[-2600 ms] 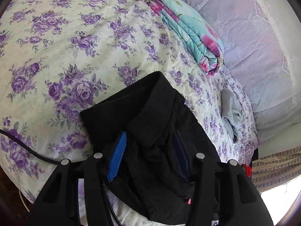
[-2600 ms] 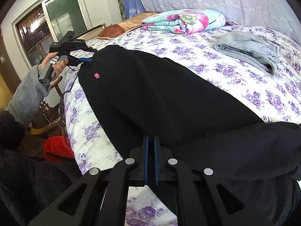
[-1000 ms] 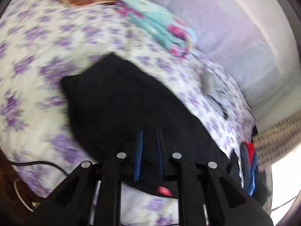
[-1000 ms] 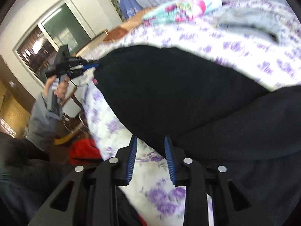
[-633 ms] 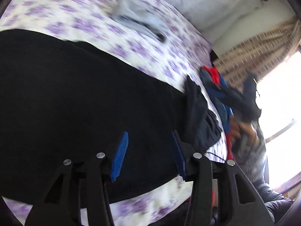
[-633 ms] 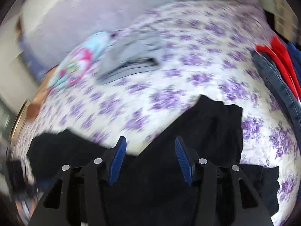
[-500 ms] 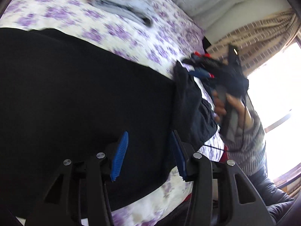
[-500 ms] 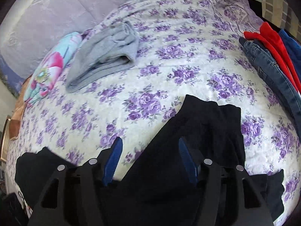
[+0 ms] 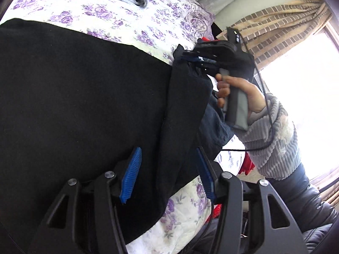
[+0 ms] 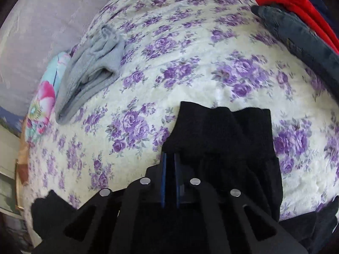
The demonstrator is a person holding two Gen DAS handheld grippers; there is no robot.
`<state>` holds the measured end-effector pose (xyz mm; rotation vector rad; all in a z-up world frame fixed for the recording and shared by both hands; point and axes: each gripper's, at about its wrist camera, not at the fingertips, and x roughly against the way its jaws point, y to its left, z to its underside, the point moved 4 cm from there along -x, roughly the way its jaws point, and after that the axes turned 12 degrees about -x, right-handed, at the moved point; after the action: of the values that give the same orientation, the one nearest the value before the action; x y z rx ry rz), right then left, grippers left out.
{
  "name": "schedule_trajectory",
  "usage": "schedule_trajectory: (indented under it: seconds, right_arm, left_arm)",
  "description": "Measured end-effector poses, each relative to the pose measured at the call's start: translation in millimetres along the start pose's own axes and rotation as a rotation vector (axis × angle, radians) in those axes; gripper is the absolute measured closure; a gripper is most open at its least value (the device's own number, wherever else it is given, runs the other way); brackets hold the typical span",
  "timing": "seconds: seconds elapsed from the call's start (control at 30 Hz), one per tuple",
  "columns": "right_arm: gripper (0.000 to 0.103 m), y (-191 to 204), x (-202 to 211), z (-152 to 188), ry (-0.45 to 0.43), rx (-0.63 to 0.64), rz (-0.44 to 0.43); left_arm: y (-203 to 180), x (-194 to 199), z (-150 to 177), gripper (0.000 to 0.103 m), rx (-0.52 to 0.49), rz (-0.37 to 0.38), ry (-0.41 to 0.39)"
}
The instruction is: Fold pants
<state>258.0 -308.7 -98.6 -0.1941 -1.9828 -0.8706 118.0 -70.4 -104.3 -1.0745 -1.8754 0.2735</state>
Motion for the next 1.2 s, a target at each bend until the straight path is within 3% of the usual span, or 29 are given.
schedule_trajectory:
  seconds: [0.13, 0.23, 0.33, 0.37, 0.4, 0.43, 0.47, 0.63, 0.7, 0.73, 0.8, 0.83, 1.0, 1.13, 1.2]
  right_arm:
    - [0.103, -8, 33, -3, -0.083, -0.019, -0.077]
    - [0.103, -10, 73, -6, -0.143, -0.017, -0.157]
    - [0.098, -6, 85, -5, -0.115, 0.029, -0.121]
    - [0.090, -5, 82, -4, -0.107, 0.018, -0.091]
    - [0.066, 0, 73, -4, -0.086, 0.014, -0.057]
    - [0.054, 4, 63, -1, -0.063, 0.029, -0.040]
    - [0.049, 11, 48, 3, -0.036, 0.057, -0.019]
    - [0.048, 34, -27, 8, 0.102, 0.081, 0.112]
    - [0.052, 45, -36, 15, 0.043, 0.197, 0.184]
    - [0.058, 49, -36, 20, 0.028, 0.249, 0.214]
    - [0.092, 43, -29, 23, 0.020, 0.262, 0.187]
    - [0.098, 35, -22, 20, 0.024, 0.222, 0.140]
    - [0.101, -3, 30, 10, -0.035, 0.050, -0.079]
    - [0.101, -32, 99, 22, -0.132, -0.012, -0.236]
    - [0.101, -67, 140, 35, -0.198, -0.068, -0.303]
  left_arm:
    - [-1, 3, 0, 0.051, 0.012, 0.016, -0.002]
    - [-4, 1, -1, 0.051, 0.030, 0.091, 0.007]
    - [-6, -5, -2, 0.051, 0.019, 0.081, 0.017]
    - [-5, -8, -3, 0.051, 0.022, 0.076, 0.021]
    - [-6, -10, -3, 0.051, 0.024, 0.070, 0.023]
    - [-7, -10, -4, 0.051, 0.022, 0.065, 0.024]
    - [-8, -10, -4, 0.051, 0.022, 0.061, 0.023]
    - [-7, -12, -3, 0.050, 0.034, 0.061, 0.009]
    - [-5, -12, -2, 0.049, 0.035, 0.063, 0.008]
    - [-5, -11, 0, 0.049, 0.034, 0.065, 0.007]
    - [-5, -10, 1, 0.049, 0.034, 0.075, 0.005]
    - [-4, -9, 2, 0.049, 0.034, 0.081, 0.004]
    - [1, -7, 3, 0.049, 0.048, 0.116, 0.001]
    - [3, -4, 5, 0.049, 0.038, 0.121, 0.000]
    - [1, -2, 7, 0.049, 0.024, 0.128, -0.002]
